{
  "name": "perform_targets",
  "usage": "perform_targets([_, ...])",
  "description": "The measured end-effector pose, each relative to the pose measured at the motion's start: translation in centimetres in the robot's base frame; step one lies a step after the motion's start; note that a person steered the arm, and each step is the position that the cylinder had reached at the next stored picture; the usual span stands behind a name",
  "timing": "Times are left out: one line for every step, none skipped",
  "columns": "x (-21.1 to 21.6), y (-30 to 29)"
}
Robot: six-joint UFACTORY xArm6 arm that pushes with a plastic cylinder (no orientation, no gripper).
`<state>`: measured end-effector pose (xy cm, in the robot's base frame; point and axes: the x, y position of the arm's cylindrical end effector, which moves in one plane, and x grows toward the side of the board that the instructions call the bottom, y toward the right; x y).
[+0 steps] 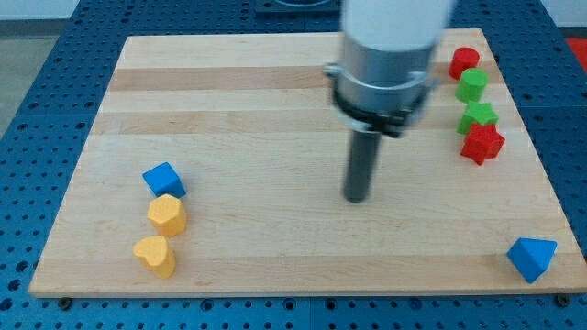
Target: Separate the blue cube from the yellow hexagon
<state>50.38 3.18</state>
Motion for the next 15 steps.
perform_targets([-1.3,-6.7])
perform_targets([-3.2,-13.2])
perform_targets([-6.1,-19.9])
perform_targets([-6.6,-22.7])
perform_targets([-4.6,-24.8])
perform_targets([-1.5,-27.8])
perform_targets([-1.0,-28.0])
perform_targets([0.5,-28.0])
perform_targets([0.0,-27.1])
perform_targets([-0.6,-22.0])
perform_targets([-0.6,-15.6])
perform_targets([-0.6,-8.4])
perform_targets([-0.9,-2.1])
perform_targets([-1.0,3.7])
perform_targets([-1.0,6.9])
